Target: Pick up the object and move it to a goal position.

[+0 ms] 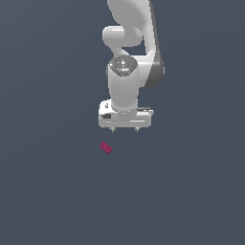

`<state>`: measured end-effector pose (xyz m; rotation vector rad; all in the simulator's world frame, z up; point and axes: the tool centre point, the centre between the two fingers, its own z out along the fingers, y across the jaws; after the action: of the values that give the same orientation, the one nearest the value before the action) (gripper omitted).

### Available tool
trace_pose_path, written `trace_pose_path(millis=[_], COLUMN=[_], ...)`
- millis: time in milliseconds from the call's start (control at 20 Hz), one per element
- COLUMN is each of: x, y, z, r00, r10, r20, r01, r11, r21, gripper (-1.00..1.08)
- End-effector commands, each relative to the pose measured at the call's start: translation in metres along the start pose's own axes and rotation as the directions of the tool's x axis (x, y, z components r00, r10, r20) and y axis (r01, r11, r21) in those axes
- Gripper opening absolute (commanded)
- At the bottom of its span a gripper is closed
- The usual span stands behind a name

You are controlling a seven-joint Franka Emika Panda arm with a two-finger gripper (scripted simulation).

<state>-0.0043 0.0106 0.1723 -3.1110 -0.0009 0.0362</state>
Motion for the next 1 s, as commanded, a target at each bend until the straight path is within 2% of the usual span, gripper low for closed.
trace_pose_path(millis=[0, 550, 950], x=[0.0, 0.003, 0.006], y=[0.002, 0.018, 0.04], z=[0.001, 0.018, 0.04], r00=[1.0, 0.99, 0.948], r10=[-0.008, -0.142, -0.318], r20=[0.0, -0.002, -0.001], r01=[0.008, 0.142, 0.318], r11=[1.0, 0.99, 0.948], r21=[-0.001, -0.01, -0.021], gripper=[1.0, 1.0, 1.0])
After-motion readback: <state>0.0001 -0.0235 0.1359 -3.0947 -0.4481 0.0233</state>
